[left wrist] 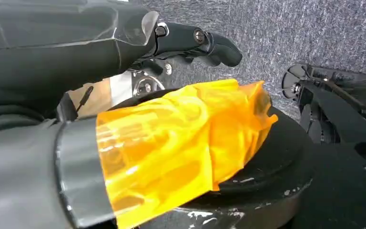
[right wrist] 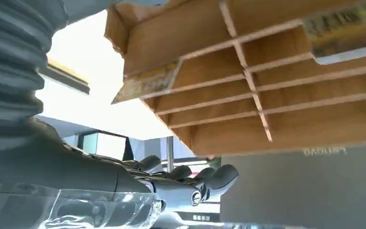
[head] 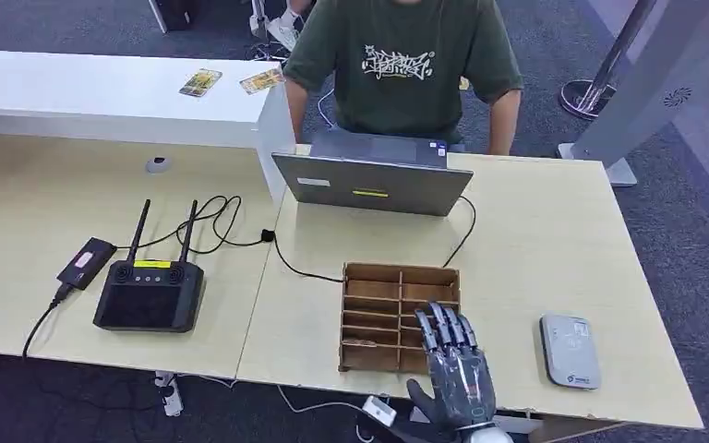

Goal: Pass the card to the sensor for recognition and then transmit it.

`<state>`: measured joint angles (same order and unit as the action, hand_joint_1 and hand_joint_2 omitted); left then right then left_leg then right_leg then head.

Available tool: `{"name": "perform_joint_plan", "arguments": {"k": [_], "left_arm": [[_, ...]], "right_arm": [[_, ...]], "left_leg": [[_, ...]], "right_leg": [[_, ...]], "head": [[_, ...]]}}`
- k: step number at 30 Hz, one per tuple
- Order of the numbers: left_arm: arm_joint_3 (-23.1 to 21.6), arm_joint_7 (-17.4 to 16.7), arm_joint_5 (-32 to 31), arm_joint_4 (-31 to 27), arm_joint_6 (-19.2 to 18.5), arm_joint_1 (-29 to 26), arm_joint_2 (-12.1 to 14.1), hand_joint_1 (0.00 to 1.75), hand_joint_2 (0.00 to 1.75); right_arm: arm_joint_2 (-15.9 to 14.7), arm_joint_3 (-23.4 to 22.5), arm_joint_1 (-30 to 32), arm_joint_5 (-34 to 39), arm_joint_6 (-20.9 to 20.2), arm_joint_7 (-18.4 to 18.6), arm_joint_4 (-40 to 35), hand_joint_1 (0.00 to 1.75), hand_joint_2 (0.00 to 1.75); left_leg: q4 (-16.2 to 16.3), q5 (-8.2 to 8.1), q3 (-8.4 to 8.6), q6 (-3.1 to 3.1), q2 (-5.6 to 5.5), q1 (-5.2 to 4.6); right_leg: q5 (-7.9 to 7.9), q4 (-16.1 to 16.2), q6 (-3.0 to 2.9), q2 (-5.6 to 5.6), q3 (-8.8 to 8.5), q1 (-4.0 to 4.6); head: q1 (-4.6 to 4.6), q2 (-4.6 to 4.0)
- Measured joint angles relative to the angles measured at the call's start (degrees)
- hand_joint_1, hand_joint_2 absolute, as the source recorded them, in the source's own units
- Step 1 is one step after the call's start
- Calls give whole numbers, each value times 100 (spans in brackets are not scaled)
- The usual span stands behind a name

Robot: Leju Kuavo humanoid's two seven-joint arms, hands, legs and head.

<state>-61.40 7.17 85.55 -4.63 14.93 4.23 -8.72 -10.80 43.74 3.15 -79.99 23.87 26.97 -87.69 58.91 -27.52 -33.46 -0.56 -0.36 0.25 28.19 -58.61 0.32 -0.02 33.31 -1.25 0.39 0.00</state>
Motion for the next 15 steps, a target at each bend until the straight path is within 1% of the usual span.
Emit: {"name": "perform_joint_plan", "arguments": {"k": [6, 7, 11, 15], "left_arm": [[0, 0, 0, 0, -4, 0, 0, 0, 0], [0, 0, 0, 0, -9, 0, 0, 0, 0], [0, -7, 0, 0, -11, 1, 0, 0, 0], [0, -15, 0, 0, -20, 1, 2, 0, 0]], "right_arm": [[147, -133, 37, -313, 171, 169, 92, 0, 175], [149, -160, 35, -319, 182, 142, 107, 0, 175], [147, -421, 6, -230, 273, -165, 264, 0, 175], [147, -597, 3, -230, 263, -284, 405, 0, 175]], "left_leg": [[0, 1, 0, 0, 0, 0], [0, 1, 0, 0, 0, 0], [0, 0, 0, 1, 0, -1], [0, 0, 0, 1, 0, -1]], "right_leg": [[0, 0, 0, 0, -1, -1], [0, 0, 0, 1, -1, -1], [0, 1, 0, 0, -1, -1], [-1, 1, 0, 0, -1, -1]], "head": [[0, 0], [0, 0], [0, 0], [0, 0]]}}
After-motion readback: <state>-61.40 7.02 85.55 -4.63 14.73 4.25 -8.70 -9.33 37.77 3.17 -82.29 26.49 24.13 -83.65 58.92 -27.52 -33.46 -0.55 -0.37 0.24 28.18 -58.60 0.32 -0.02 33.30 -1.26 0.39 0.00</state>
